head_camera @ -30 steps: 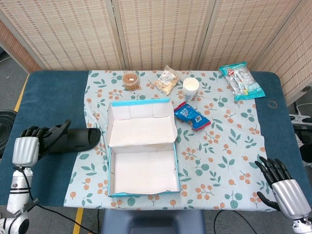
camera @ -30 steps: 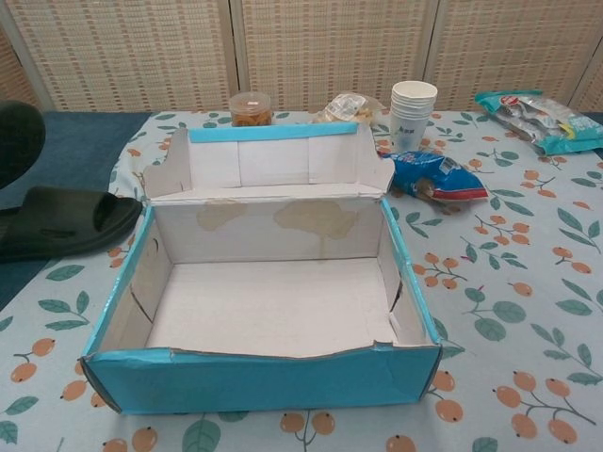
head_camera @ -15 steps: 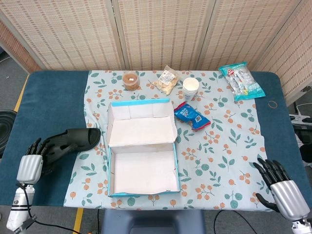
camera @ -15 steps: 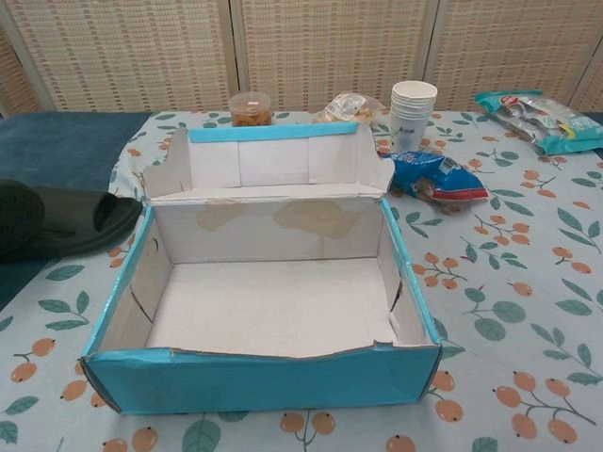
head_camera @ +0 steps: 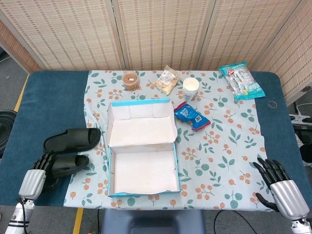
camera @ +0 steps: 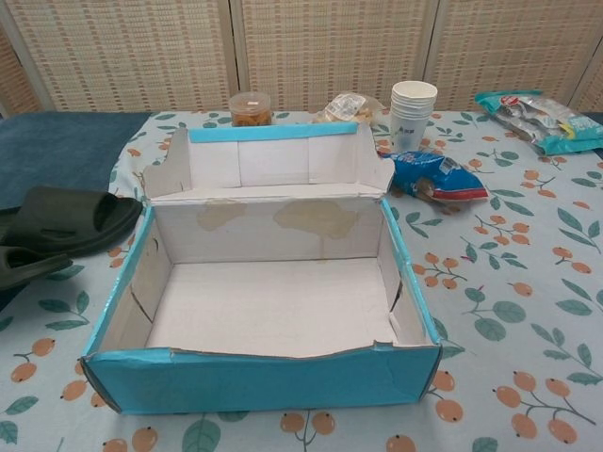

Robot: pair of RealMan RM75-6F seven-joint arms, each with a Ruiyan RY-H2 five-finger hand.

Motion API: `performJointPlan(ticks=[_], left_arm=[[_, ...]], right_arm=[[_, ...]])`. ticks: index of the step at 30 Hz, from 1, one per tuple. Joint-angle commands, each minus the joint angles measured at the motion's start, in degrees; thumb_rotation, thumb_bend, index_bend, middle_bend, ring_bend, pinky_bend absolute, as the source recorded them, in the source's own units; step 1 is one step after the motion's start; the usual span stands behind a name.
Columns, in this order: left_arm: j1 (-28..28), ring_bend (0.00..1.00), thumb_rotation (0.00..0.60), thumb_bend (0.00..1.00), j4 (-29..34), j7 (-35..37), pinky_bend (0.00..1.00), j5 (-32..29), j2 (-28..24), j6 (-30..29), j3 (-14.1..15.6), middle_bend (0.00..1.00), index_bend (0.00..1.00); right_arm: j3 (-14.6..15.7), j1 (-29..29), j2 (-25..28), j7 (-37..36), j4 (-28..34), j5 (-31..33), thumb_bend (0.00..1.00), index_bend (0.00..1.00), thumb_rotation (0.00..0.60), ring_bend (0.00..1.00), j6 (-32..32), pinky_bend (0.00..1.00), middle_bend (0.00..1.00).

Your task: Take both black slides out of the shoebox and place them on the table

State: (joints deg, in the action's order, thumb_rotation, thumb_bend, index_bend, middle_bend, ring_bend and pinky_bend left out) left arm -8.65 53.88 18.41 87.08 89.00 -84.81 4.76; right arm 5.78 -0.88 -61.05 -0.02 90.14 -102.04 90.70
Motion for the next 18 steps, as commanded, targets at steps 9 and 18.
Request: performJointPlan(ticks=[9,18], left_arm=[[3.0,0.00,0.600,0.36,15.8,-0.5,0.14,6.2,-12.2,-1.4,6.2,0.00,0.00],[3.9,0.00,0.600,0.37,25.7,0.7,0.11,14.6,-16.0,-15.1,3.0,0.00,0.00]], right_arm=[[0.3,-0.1,0.2,-0.1,0.1,-0.6,0.16,0.00,0.600,0.00,0.2,0.00,0.00],[0.5,-0.2,-0.2,0.3,-0.2,-1.7,0.16,0.00,0.600,0.00,0.9,0.00,0.00]])
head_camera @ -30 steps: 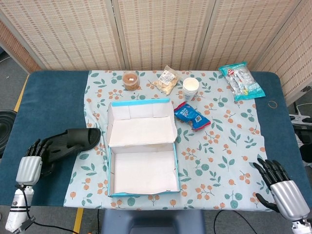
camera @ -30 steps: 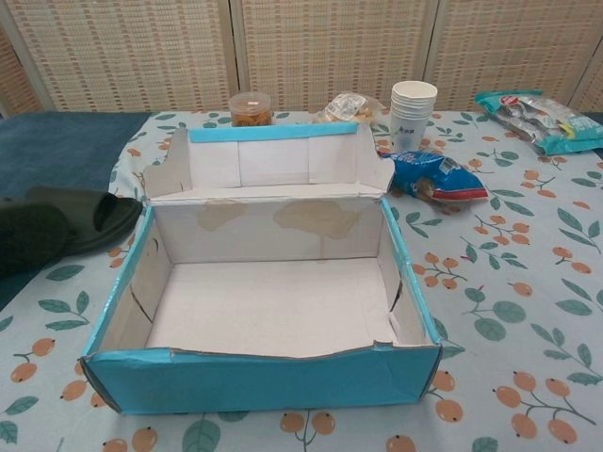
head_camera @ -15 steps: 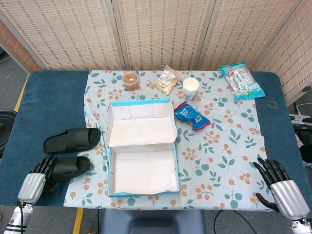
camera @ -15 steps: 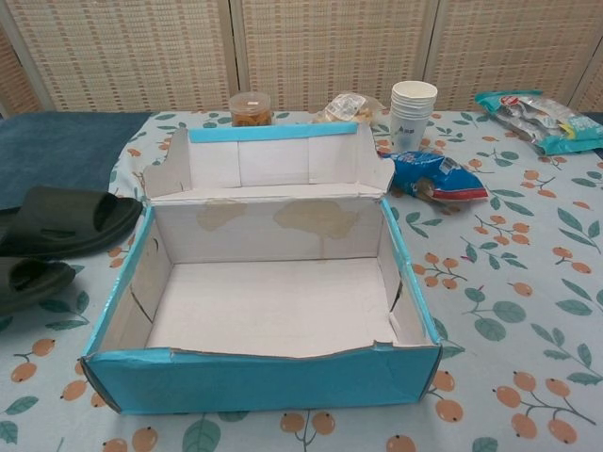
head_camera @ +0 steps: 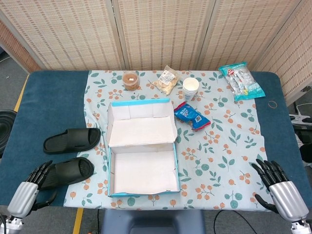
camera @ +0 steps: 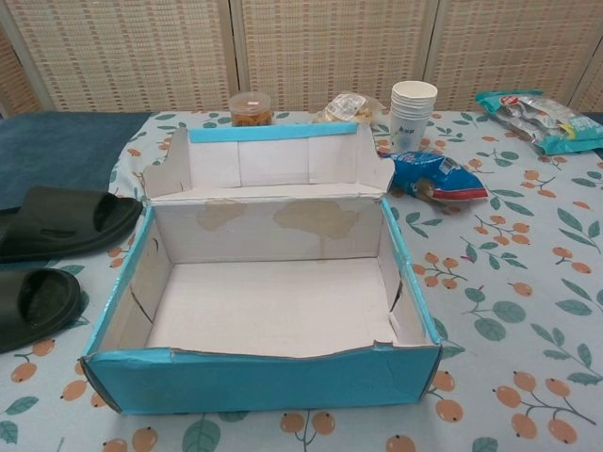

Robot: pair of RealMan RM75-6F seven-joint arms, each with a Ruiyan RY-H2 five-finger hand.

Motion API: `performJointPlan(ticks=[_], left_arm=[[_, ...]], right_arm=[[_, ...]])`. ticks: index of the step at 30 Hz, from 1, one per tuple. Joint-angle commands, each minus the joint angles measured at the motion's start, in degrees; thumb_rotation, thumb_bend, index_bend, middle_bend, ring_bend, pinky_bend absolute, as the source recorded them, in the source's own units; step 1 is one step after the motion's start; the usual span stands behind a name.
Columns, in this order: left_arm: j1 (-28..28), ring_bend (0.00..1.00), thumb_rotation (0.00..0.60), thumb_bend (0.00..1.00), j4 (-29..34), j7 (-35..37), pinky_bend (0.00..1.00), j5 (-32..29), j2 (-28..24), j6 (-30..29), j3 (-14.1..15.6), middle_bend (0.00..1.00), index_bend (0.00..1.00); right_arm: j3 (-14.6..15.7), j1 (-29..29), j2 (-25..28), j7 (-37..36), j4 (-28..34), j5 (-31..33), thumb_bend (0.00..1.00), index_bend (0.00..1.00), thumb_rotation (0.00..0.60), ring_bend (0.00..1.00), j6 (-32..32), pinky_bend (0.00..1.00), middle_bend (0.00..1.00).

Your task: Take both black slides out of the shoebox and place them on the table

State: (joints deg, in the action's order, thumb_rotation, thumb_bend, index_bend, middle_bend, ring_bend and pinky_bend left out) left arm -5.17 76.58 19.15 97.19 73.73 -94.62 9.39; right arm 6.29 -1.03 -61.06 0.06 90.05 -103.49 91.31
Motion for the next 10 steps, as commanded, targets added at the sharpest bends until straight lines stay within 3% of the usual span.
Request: performJointPlan(ticks=[1,4,7,10], left_arm=[[0.2,0.00,0.600,0.38,2.9,-0.1,0.11,6.9,-0.3,-7.0,-1.7,0.00,0.00],[-0.3,0.00,0.600,0.40,0.8,-5.7,0.10,11.5,-0.4,-8.0,-1.3,0.00,0.00],[1.0,0.00,0.600,0.40,1.1,-14.0,0.10,10.1,-0.5,-6.6,-1.8,0.00,0.00],[1.0,0.00,0.600,0.40,2.0,-15.5,0.09,9.1,-0.7,-4.8,-1.9,0.00,0.00]], right_arm=[[-0.1,-0.1,-0.3,0.4,-0.2,-0.3,0.16,0.00,0.600,0.00,0.5,0.00,0.00],[-0.4,-0.5,-0.7,0.9,-0.6,-0.3,0.16,0.00,0.600,0.00,1.5,0.00,0.00],[-0.8,-0.9,-1.1,1.4,-0.9,0.1,0.16,0.00,0.600,0.00,2.1,0.00,0.00],[-0.8,-0.9,-1.4,1.9,-1.0,0.3,0.16,0.00,0.600,0.00,2.0,0.00,0.00]])
